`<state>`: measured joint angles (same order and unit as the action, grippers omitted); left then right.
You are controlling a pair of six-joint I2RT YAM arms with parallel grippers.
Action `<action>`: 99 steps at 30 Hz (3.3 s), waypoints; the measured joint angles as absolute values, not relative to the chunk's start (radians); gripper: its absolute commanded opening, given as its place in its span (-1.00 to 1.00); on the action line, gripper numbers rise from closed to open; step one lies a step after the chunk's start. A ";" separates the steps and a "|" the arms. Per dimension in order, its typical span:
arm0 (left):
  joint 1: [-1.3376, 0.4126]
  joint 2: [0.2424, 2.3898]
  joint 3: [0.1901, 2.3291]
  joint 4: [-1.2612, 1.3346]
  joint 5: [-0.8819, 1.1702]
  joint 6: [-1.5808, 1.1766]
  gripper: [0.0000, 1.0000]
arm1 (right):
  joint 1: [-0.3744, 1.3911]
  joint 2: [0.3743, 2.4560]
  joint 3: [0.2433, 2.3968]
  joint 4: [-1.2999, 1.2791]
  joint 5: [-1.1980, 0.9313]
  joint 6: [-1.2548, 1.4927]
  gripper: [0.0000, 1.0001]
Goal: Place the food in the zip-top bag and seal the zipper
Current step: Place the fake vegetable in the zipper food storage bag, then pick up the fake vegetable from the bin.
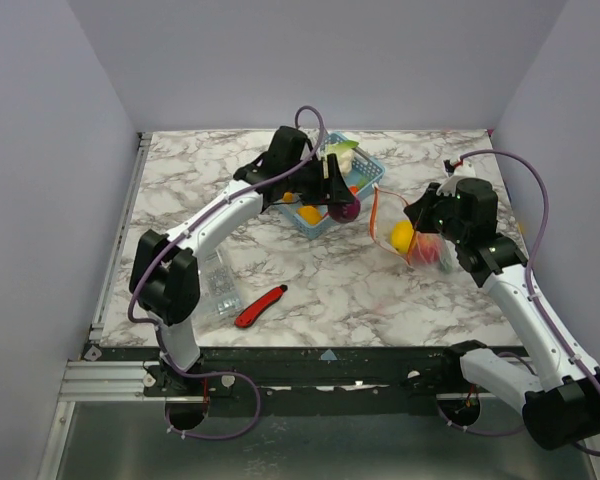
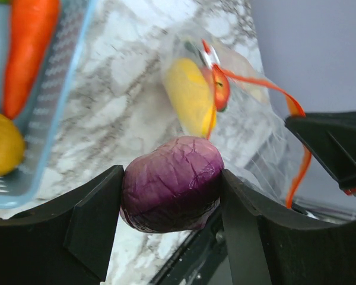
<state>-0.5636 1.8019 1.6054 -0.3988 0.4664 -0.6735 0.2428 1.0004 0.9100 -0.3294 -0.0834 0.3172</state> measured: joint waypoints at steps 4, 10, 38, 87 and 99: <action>-0.613 1.780 1.542 -0.340 0.519 -0.714 -0.80 | 0.243 1.000 0.909 -0.329 -0.083 0.321 -0.99; -0.709 1.769 1.497 -0.225 0.583 -0.807 -0.81 | 0.243 0.995 0.906 -0.329 -0.082 0.322 -0.99; -0.810 1.890 1.631 -0.231 0.570 -0.882 0.52 | 0.243 0.958 0.896 -0.330 -0.072 0.324 -0.99; -0.640 2.037 1.922 -0.736 -0.009 -0.357 0.60 | 0.243 0.975 0.892 -0.316 -0.066 0.324 -0.99; -0.608 2.253 2.115 -0.841 -0.056 -0.301 0.55 | 0.243 0.991 0.892 -0.308 -0.067 0.324 -0.99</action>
